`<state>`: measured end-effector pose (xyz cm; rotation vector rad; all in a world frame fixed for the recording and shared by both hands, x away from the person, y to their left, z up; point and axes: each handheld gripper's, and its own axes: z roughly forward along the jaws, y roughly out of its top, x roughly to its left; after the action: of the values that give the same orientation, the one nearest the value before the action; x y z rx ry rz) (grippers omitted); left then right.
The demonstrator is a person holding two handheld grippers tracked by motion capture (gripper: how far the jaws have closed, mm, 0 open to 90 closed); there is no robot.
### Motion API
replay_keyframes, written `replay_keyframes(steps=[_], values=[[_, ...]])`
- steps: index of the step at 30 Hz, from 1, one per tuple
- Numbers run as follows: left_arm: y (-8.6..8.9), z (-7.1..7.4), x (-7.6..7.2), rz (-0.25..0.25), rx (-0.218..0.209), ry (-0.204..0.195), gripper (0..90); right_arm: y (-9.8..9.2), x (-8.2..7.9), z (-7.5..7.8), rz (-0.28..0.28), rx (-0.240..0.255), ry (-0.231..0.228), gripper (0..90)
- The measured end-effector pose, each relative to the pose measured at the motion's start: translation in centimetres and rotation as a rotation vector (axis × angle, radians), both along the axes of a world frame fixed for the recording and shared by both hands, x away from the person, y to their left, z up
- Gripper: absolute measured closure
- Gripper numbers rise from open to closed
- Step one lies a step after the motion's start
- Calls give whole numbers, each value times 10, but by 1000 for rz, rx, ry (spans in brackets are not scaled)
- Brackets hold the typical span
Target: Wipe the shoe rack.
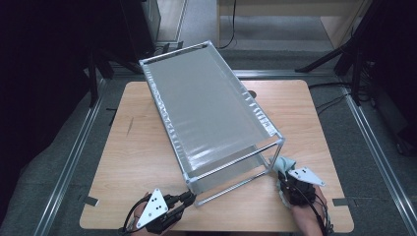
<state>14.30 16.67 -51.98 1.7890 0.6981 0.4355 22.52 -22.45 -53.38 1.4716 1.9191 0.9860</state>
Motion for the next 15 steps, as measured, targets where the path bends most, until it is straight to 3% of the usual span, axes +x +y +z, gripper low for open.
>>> replay_keyframes(steps=[3, 8, 13, 15], values=[[3, -1, -1, 2, -7, 1, 823, 2, -5, 13, 6, 21, -41, 823], [6, 0, -4, 8, -5, 5, 823, 0, -14, 47, 20, 104, -153, 821], [8, 0, -6, 9, -4, 7, 822, 6, -28, 80, 38, 122, -262, 817], [8, -1, -6, 9, -7, 7, 823, 7, -31, 85, 41, 125, -279, 814]])
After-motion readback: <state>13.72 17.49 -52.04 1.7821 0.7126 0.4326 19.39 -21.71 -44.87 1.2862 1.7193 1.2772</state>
